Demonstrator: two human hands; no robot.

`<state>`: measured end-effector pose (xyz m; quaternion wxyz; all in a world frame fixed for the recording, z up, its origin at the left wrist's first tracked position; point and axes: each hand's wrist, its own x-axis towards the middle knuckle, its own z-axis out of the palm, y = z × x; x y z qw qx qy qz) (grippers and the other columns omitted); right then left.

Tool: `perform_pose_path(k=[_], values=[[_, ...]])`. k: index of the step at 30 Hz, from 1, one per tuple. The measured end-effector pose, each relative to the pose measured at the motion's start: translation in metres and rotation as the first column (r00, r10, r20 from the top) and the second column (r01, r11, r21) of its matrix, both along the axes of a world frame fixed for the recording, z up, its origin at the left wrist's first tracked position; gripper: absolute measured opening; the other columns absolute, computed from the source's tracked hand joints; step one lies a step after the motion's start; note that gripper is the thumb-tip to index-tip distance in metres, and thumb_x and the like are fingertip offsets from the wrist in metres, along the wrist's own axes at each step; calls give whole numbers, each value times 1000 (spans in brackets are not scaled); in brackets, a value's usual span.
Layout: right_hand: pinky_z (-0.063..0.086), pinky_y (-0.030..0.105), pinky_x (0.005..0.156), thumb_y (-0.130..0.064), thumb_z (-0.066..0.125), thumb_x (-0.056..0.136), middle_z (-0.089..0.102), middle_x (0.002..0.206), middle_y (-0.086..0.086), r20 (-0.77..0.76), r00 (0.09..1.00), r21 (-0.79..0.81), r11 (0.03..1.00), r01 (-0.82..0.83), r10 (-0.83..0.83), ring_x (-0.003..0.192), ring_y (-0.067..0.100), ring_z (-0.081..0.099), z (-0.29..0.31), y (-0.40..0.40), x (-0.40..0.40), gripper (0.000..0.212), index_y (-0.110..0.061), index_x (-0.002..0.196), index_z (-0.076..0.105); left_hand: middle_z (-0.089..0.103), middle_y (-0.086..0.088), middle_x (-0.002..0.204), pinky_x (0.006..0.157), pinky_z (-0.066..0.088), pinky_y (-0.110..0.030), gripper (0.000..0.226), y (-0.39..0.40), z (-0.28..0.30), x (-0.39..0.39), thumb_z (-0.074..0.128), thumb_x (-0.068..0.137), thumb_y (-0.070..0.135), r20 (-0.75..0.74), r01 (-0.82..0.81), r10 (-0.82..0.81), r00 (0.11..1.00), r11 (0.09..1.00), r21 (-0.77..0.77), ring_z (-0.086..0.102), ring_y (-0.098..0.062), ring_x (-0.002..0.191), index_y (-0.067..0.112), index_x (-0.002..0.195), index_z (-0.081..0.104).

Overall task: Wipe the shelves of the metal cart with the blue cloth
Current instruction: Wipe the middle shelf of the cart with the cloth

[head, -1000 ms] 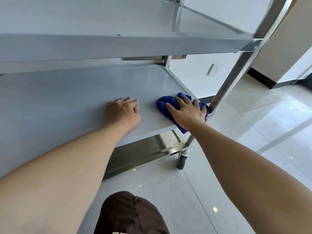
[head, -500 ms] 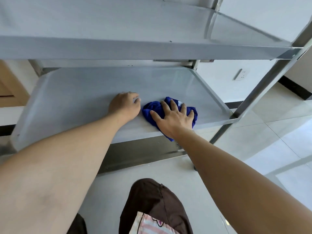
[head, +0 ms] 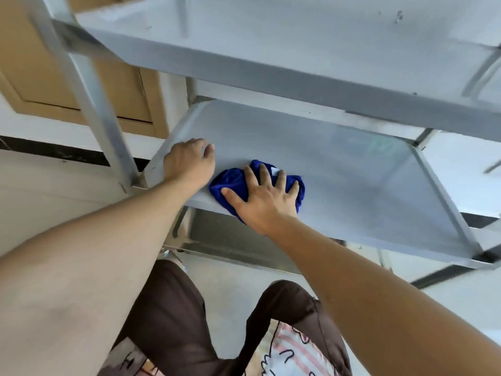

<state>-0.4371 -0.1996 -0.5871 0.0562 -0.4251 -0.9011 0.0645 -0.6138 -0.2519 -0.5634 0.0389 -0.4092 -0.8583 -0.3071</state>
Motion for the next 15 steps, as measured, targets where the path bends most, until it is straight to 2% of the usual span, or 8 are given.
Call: perform_pose_path(k=[5, 8, 15], values=[[6, 73, 110, -91, 2, 77, 25, 164, 2, -8, 992, 10, 992, -124, 124, 146, 46, 11, 2, -28, -51, 93, -39, 152, 22, 66, -11, 117, 87, 49, -43, 45, -41, 3, -23, 34, 98, 44, 54, -106, 105, 993, 994, 26, 59, -32, 104, 17, 116, 64], [8, 73, 109, -91, 6, 77, 26, 163, 2, 8, 983, 14, 983, -184, 184, 146, 46, 13, 4, -41, -75, 92, -39, 151, 24, 65, -10, 123, 93, 46, -39, 46, -59, 5, -37, 35, 99, 43, 145, -177, 164, 976, 980, 88, 58, -31, 110, 15, 123, 63], [9, 72, 112, -89, 4, 72, 26, 164, -2, 48, 961, -28, 962, -272, 273, 148, 42, 13, 13, -44, -112, 93, -45, 150, 25, 65, -5, 121, 94, 41, -31, 42, -76, 7, -40, 33, 100, 39, 245, -113, 63, 967, 974, 198, 57, -22, 110, 15, 118, 62]])
